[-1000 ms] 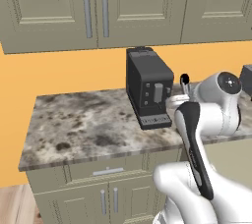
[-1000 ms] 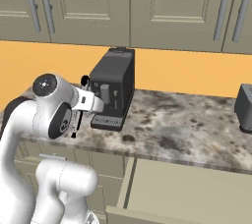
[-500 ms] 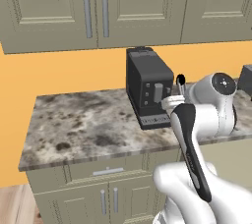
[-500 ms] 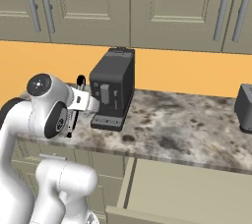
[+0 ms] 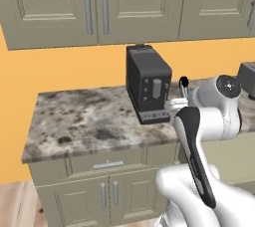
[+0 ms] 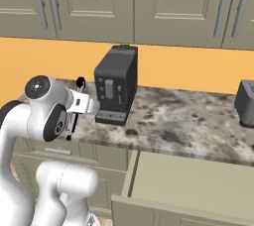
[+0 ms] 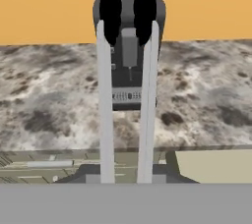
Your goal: Take the tongs from the drawer on the right and place them on the dining counter next to the tray containing the hot dog.
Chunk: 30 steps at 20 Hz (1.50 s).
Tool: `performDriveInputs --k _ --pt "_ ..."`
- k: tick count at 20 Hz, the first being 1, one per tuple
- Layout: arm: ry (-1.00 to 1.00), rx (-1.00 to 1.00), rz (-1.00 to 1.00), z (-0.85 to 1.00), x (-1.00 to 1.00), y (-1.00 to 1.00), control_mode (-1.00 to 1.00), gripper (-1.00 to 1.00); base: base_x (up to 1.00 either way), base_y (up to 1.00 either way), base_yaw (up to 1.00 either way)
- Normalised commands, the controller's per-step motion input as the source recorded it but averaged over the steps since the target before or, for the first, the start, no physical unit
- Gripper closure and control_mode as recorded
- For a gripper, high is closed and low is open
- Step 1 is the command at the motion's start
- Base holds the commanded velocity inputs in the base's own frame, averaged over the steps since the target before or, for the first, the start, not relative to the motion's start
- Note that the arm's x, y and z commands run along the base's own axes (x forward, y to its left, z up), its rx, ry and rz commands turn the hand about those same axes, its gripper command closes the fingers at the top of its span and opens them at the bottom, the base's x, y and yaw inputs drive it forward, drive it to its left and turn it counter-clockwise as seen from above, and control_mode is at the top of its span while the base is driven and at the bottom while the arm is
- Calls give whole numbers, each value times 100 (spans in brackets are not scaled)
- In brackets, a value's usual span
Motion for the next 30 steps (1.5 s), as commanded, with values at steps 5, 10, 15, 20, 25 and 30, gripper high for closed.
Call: performDriveInputs --k 5,10,15,20,25,30 --pt "0 0 0 0 0 0 100 100 -56 17 2" --pt "0 0 0 0 0 0 100 100 -40 47 15" --pt "0 0 0 0 0 0 100 100 -3 79 56" --pt "0 0 0 0 0 0 100 100 -2 78 74" --pt "0 0 0 0 0 0 100 100 -12 73 73" --pt "0 0 0 0 0 0 100 100 -3 75 70"
